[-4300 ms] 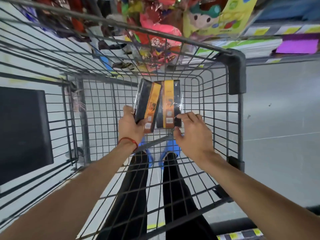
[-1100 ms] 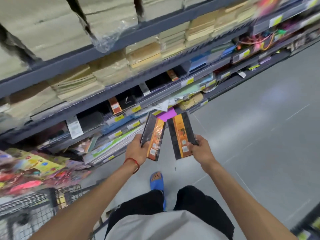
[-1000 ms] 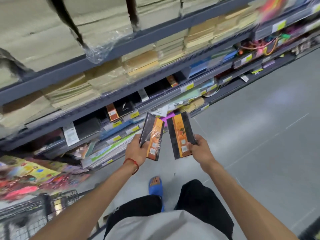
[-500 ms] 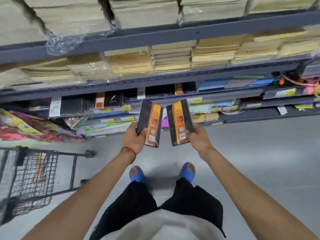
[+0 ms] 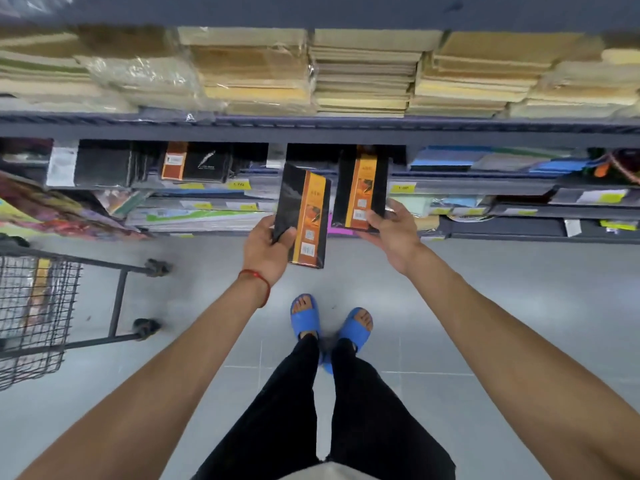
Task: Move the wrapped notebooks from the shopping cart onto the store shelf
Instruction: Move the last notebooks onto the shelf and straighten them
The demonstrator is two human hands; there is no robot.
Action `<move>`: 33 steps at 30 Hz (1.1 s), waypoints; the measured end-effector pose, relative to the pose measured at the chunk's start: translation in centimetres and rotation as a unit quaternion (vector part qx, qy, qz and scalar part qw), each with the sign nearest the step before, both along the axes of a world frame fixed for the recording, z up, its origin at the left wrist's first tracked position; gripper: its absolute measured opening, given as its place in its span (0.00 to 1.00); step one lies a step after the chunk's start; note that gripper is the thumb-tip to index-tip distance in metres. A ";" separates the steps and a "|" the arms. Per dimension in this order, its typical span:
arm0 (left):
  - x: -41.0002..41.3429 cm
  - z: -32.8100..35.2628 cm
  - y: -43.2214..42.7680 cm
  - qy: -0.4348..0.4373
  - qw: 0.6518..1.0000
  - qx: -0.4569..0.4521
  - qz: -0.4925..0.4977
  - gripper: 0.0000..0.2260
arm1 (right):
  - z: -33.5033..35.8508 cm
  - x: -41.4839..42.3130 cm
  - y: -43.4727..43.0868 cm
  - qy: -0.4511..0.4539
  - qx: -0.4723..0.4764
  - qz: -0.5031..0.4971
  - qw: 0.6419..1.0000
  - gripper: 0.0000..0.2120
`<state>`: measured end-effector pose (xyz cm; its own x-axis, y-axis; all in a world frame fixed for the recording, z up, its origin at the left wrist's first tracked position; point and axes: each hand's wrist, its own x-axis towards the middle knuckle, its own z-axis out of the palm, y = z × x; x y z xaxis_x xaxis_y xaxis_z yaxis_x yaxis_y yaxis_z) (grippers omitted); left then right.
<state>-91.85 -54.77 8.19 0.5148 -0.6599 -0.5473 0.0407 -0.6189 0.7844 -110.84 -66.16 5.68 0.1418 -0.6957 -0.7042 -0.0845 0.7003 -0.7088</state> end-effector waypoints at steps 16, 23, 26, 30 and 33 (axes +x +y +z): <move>1.9 -1.3 -1.8 0.007 1.000 -0.019 -0.013 0.12 | -2.9 2.0 -3.0 0.289 -0.287 0.100 0.908 0.27; 2.0 -1.9 -3.2 0.015 0.999 -0.042 -0.023 0.11 | -4.8 3.0 -5.5 0.330 -0.319 0.112 0.881 0.25; 1.3 -1.9 -3.4 0.029 0.998 -0.044 -0.030 0.11 | -4.5 2.8 -4.8 0.338 -0.314 0.117 0.880 0.26; 0.0 -1.1 -3.1 0.046 0.997 -0.045 -0.040 0.13 | -1.4 1.8 -1.4 0.309 -0.328 0.083 0.889 0.18; -1.2 -0.2 -3.2 0.074 0.996 -0.032 -0.040 0.12 | 1.2 0.8 1.0 0.199 -0.282 0.100 0.933 0.13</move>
